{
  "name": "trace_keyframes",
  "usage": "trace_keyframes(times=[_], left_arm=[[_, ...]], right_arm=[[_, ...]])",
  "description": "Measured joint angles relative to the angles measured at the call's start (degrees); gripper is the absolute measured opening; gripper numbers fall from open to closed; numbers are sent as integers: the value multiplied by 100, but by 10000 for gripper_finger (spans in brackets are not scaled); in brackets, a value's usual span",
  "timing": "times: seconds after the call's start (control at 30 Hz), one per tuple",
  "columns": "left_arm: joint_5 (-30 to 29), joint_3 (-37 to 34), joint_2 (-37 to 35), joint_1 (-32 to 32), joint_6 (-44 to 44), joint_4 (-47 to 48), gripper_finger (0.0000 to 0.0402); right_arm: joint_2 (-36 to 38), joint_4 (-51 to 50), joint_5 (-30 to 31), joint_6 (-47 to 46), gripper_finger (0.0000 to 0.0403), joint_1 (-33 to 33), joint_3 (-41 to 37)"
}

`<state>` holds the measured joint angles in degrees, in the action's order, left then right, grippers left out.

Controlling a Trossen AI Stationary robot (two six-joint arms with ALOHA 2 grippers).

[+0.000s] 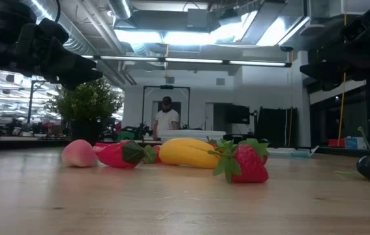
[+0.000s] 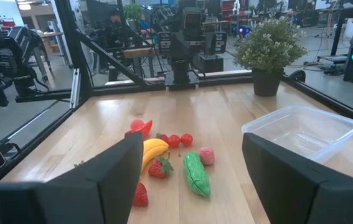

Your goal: Pick and placing Produce into tupperware

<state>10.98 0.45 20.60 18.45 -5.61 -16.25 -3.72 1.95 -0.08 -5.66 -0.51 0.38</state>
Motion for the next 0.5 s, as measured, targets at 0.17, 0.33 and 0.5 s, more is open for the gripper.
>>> trace_keyframes(times=[0.17,0.33,0.5], left_arm=[[1,2,2,0,1,0,220],[2,2,2,1,2,0,220],[-9,2,0,0,531,-42,220]], right_arm=[[2,1,0,3,275,0,1],[0,70,0,-10,275,0,0],[1,82,0,-11,275,0,0]])
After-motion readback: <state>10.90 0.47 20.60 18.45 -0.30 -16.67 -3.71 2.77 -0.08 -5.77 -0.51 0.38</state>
